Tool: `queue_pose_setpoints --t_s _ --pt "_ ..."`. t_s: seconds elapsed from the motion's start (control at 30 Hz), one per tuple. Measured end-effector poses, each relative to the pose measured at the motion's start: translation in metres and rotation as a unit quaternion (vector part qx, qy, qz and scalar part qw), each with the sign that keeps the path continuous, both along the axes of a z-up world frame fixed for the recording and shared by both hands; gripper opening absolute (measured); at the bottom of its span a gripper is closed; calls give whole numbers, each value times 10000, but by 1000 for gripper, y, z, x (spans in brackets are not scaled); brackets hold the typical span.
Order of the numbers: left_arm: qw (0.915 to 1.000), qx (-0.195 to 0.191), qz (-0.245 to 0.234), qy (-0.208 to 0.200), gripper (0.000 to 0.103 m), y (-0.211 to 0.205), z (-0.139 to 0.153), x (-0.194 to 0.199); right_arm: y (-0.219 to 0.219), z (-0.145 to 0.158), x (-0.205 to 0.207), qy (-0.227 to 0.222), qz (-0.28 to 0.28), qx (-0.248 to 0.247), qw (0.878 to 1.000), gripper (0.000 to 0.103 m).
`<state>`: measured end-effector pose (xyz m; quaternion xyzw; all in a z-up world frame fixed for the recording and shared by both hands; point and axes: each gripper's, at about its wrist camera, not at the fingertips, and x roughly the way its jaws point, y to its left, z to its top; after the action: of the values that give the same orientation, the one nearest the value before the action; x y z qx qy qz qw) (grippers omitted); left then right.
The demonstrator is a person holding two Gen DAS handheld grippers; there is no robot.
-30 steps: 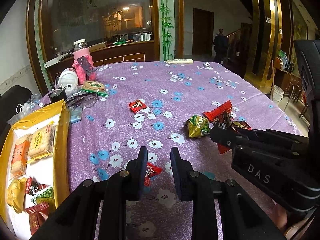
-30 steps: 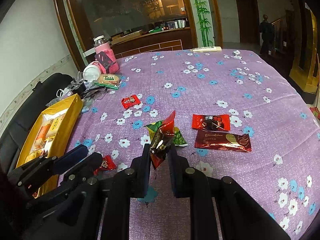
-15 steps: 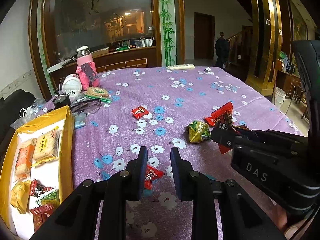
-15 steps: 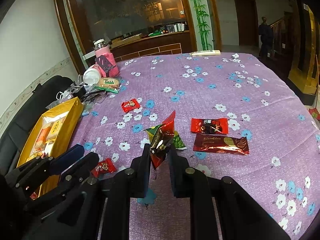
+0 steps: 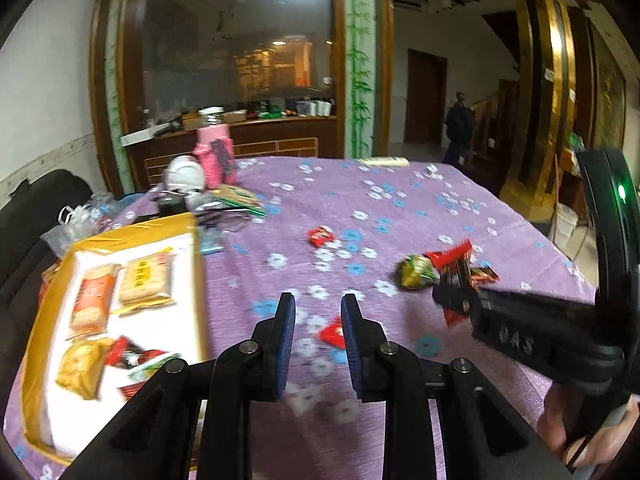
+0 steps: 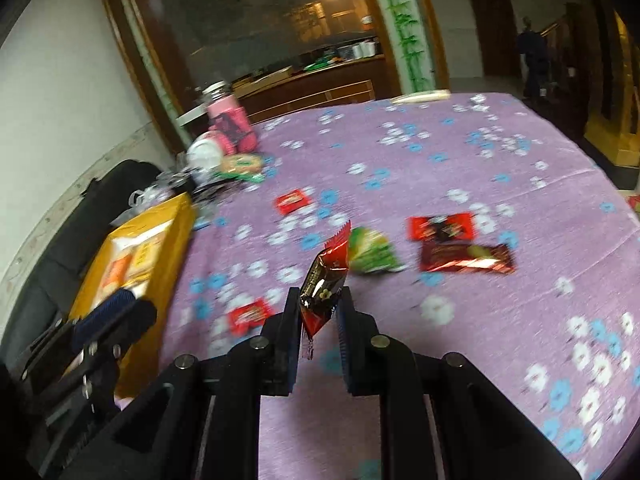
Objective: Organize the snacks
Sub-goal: 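Carry the chocolate candy into the tray with the right tool and open it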
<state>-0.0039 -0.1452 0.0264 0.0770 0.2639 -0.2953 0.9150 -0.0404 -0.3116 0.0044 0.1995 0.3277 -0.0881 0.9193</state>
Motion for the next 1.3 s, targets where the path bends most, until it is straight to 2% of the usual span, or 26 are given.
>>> queue_pose_setpoints --t_s 0.13,0.3,0.5,0.67,0.87,1.3 --pt "9993 -207 324 -32 24 35 10 10 34 6 7 -5 452 21 9990 16" --pt "9962 -327 808 49 24 82 8 27 83 20 22 -40 1063 -252 9940 16" --pt "9881 -304 1454 390 25 135 -16 55 145 13 48 170 1839 -483 9816 16" --pt "9832 -306 1690 626 25 157 -34 69 185 5 62 309 2298 -731 9700 16" --pt "9802 -369 1785 776 25 166 -41 79 201 -4 83 512 2330 -910 9669 16" --pt "9759 -375 1868 1061 25 167 -51 94 198 -23 124 674 2205 -692 9706 16"
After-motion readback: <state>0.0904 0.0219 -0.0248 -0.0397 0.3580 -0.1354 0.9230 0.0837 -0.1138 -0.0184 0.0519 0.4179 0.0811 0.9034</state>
